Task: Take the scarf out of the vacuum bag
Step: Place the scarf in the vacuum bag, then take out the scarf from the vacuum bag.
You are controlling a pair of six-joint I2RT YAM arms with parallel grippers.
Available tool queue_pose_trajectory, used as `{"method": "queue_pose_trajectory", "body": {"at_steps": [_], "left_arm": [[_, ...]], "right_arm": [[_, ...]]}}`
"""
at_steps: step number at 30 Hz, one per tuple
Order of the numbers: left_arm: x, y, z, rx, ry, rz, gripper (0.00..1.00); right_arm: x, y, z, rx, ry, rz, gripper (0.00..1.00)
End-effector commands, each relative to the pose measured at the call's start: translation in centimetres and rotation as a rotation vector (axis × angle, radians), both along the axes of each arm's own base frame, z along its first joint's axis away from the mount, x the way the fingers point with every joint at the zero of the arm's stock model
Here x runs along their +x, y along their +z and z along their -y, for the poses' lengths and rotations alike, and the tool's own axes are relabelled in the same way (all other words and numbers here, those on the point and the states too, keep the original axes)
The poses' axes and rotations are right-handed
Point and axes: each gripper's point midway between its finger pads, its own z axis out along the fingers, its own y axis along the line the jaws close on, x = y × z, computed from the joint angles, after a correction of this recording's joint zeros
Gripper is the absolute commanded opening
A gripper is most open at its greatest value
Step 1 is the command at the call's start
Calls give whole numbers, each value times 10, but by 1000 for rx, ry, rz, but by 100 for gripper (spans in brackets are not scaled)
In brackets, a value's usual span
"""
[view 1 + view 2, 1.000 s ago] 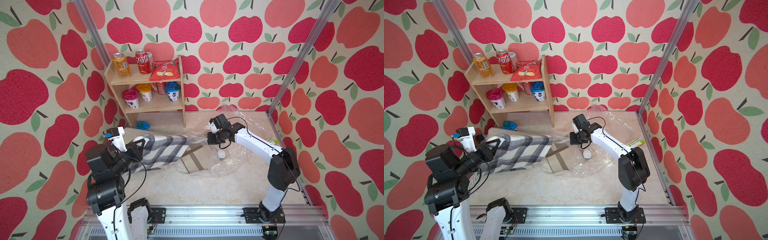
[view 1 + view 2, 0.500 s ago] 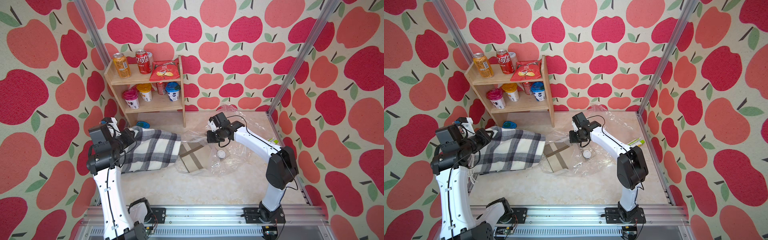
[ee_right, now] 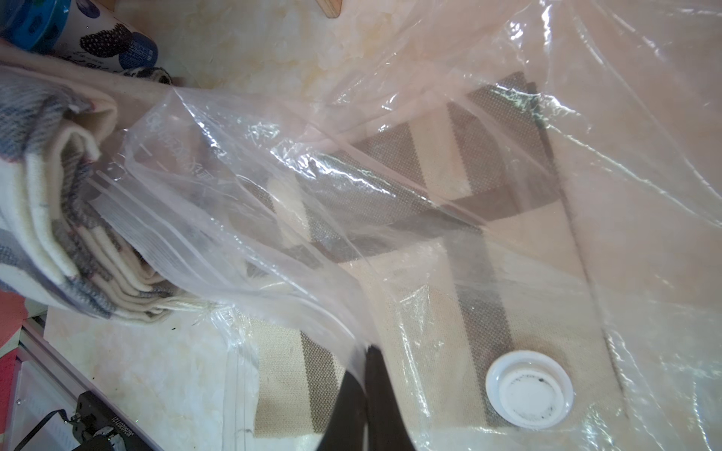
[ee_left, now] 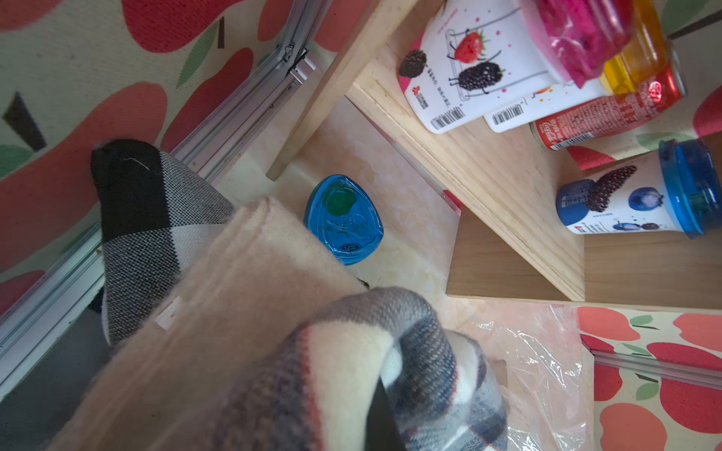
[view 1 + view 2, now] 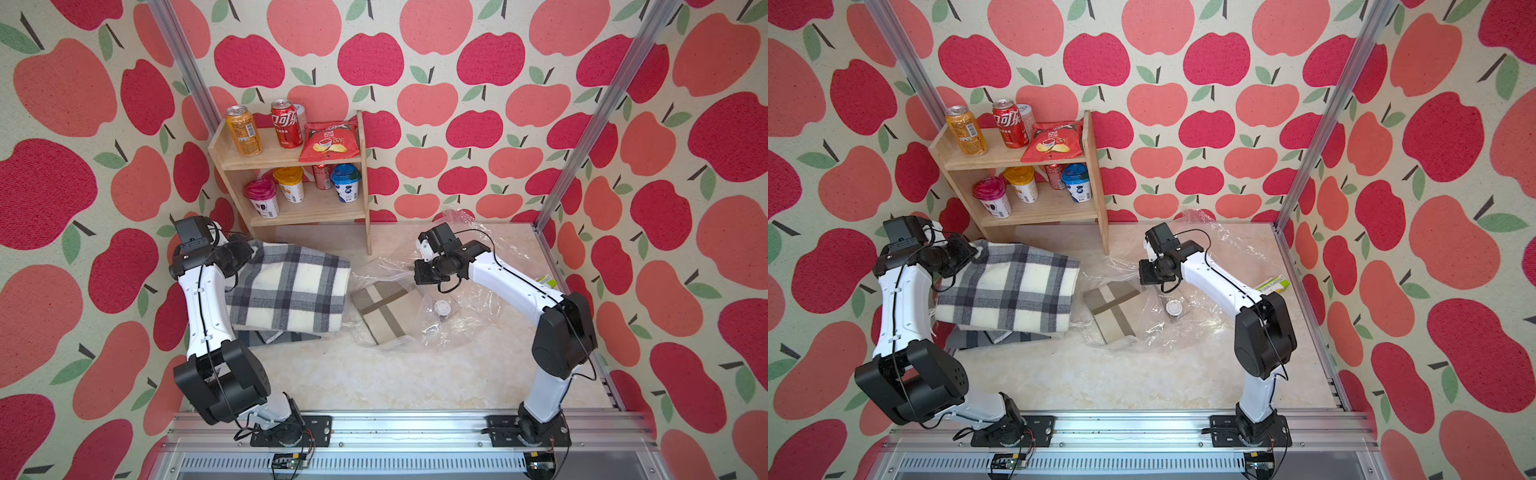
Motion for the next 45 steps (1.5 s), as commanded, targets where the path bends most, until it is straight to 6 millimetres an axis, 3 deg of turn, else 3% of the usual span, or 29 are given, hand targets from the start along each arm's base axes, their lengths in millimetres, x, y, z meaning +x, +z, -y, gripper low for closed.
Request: {"method": "queue_pose_trajectory", "body": {"at_steps": [1,7,10,12,14,16,20,25,31,39,45], "left_arm": [[6,31,-32,58,96,79,0],[21,29,-37,52,63,58,0],[30,30,-31,25,17,87,23],[34,31,-25,4,-12,100,60],[36,30,-20,7,-25,94,84],[38,31,-13,18,-46,97,93],[41,37,8,-2,-99,118,99],[34,50,68,-79,-228,168,98],[-1,54,165,-228,-446,286,98],[-47,37,285,-298,-716,257,98],[-87,5,368,-328,-878,177,97]], "right_arm": [[1,-2,15,-42,-22,-14,0],[3,-3,25,-64,-56,-13,0],[5,-3,33,-73,-82,-15,0],[5,-2,37,-73,-92,-16,0],[6,-1,39,-73,-97,-15,0],[7,1,42,-77,-103,-12,0],[13,2,50,-78,-124,-10,0],[22,5,64,-80,-151,-1,0],[36,-2,87,-71,-206,-2,0],[55,1,117,-60,-273,16,0],[65,8,118,-29,-290,24,0]]}}
